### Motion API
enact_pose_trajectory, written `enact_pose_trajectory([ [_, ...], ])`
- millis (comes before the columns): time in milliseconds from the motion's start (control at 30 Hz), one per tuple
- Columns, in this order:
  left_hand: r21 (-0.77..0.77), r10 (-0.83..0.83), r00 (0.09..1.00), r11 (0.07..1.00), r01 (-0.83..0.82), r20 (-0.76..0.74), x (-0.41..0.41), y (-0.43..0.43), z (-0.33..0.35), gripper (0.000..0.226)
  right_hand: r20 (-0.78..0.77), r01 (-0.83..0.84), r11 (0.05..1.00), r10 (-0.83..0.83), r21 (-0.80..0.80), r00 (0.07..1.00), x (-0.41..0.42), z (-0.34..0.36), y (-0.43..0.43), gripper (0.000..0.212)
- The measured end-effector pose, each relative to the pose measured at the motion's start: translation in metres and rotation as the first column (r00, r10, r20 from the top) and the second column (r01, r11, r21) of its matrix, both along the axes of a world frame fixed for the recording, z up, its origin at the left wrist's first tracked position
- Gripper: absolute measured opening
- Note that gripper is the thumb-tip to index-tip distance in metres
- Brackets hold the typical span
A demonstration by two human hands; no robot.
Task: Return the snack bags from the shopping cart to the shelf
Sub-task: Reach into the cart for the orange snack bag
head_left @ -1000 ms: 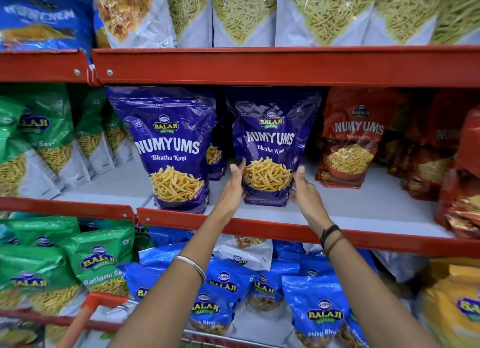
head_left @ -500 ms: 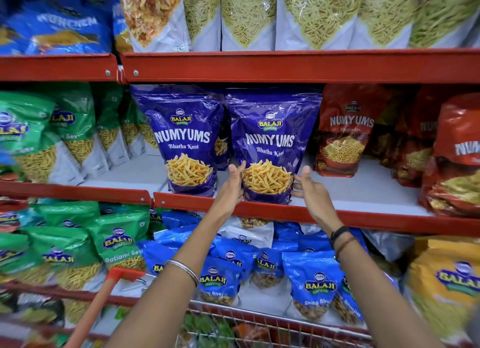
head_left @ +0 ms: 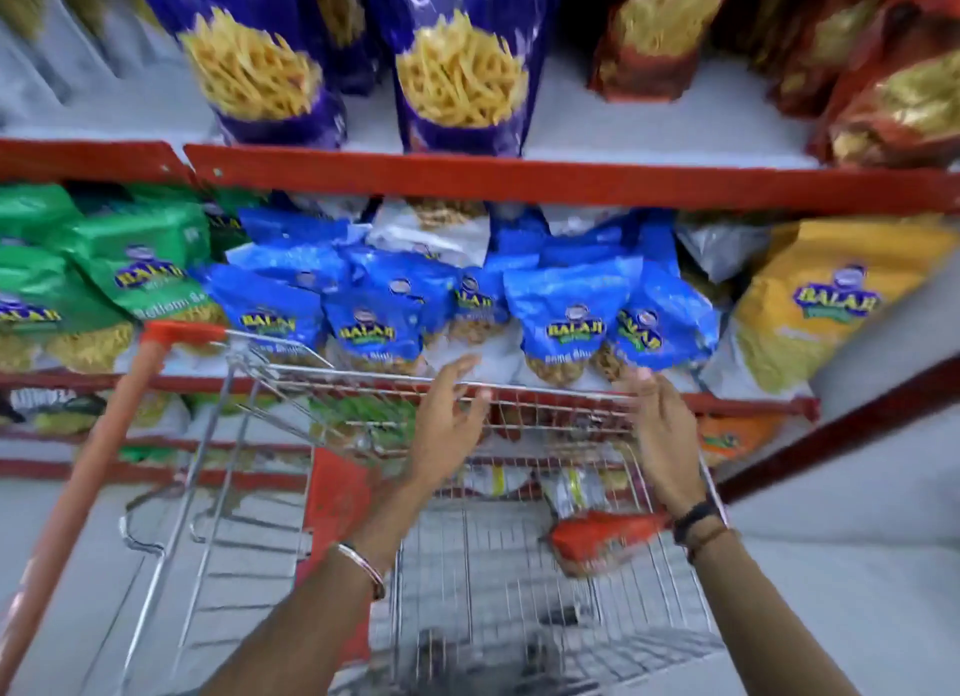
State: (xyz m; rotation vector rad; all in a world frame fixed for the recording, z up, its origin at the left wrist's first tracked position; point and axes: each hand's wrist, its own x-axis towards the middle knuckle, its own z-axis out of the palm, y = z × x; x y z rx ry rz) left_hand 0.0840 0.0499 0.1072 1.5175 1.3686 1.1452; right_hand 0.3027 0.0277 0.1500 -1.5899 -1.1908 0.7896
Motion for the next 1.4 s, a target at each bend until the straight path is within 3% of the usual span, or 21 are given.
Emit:
enact_pose_trajectory([
  [67,-0.221,-0.071,0.997,0.973,0.067,-0.013,0.009,-0.02,-0.04,0.047,0.085,0.028,0.99,-0.017,-0.135,0.996,0.017,-0.04,-0.022,0.037],
  [133,-0.421,-0.218,0.975,0.889,0.179,-0.046,0.019,-0.035,-0.072,0.058,0.267,0.046,0.938,0.051,-0.345,0.962,0.037,-0.076,-0.037,0.03],
  [200,-0.595,-0.365,0.93,0.759,0.266,-0.049,0.032,-0.049,-0.1,0.071,0.402,0.001,0.838,0.261,-0.546,0.878,0.057,-0.107,-0.041,0.054],
  [267,-0.708,-0.435,0.899,0.648,0.28,-0.043,0.047,-0.06,-0.124,0.079,0.411,-0.03,0.721,0.428,-0.693,0.805,0.077,-0.136,-0.039,0.072],
  [333,-0.788,-0.459,0.888,0.557,0.26,-0.031,0.06,-0.071,-0.148,0.087,0.339,-0.122,0.676,0.507,-0.726,0.793,0.097,-0.156,-0.035,0.067],
  [433,-0.84,-0.447,0.894,0.497,0.217,-0.033,0.078,-0.085,-0.175,0.097,0.256,-0.171,0.77,0.4,-0.615,0.88,0.12,-0.154,-0.033,0.049],
  [500,-0.819,-0.401,0.916,0.527,0.226,-0.005,0.089,-0.093,-0.186,0.097,0.143,-0.216,0.77,0.369,-0.601,0.918,0.132,-0.151,-0.038,0.057],
  [600,-0.775,-0.34,0.94,0.598,0.204,-0.015,0.105,-0.097,-0.196,0.086,-0.129,-0.328,0.669,0.329,-0.667,0.935,0.138,-0.169,-0.048,0.072],
  [667,-0.76,-0.225,0.974,0.639,0.123,-0.032,0.112,-0.095,-0.207,0.079,-0.198,-0.33,0.664,0.268,-0.671,0.943,0.137,-0.192,-0.052,0.08],
  [767,-0.773,-0.049,0.997,0.634,-0.013,-0.057,0.121,-0.09,-0.218,0.065,-0.177,-0.256,0.689,0.185,-0.678,0.967,0.128,-0.201,-0.045,0.055],
  [833,-0.799,0.055,0.998,0.599,-0.056,-0.028,0.124,-0.084,-0.215,0.052,-0.056,-0.177,0.726,0.188,-0.665,0.981,0.124,-0.202,-0.038,0.032],
  [900,-0.786,0.06,0.996,0.612,-0.088,-0.065,0.121,-0.08,-0.214,0.032,0.063,-0.162,0.767,0.255,-0.621,0.965,0.125,-0.201,-0.034,0.016],
  [1000,-0.816,0.025,0.985,0.556,-0.155,-0.171,0.11,-0.07,-0.194,0.013,0.169,-0.174,0.779,0.338,-0.602,0.926,0.125,-0.189,-0.032,0.01],
  [1033,-0.803,-0.035,0.974,0.573,-0.164,-0.224,0.107,-0.065,-0.18,0.007,0.179,-0.178,0.786,0.344,-0.592,0.922,0.125,-0.184,-0.033,0.01],
  [1067,-0.775,-0.1,0.963,0.617,-0.138,-0.251,0.103,-0.059,-0.166,0.015,0.179,-0.186,0.803,0.341,-0.566,0.923,0.124,-0.172,-0.034,0.011],
  [1167,-0.632,-0.137,0.969,0.774,-0.025,-0.206,0.094,-0.048,-0.12,0.031,0.15,-0.224,0.867,0.319,-0.445,0.936,0.121,-0.135,-0.036,0.003],
  [1233,-0.54,-0.083,0.988,0.841,0.002,-0.126,0.087,-0.046,-0.092,0.023,0.092,-0.242,0.895,0.296,-0.376,0.951,0.119,-0.108,-0.036,0.024],
  [1300,-0.419,-0.002,0.998,0.908,-0.023,-0.059,0.079,-0.039,-0.074,0.045,-0.003,-0.247,0.919,0.259,-0.306,0.966,0.116,-0.078,-0.034,0.031],
  [1400,-0.274,0.015,1.0,0.962,-0.018,-0.013,0.076,-0.023,-0.009,0.015,-0.066,-0.22,0.964,0.212,-0.148,0.975,0.11,-0.023,-0.024,0.036],
])
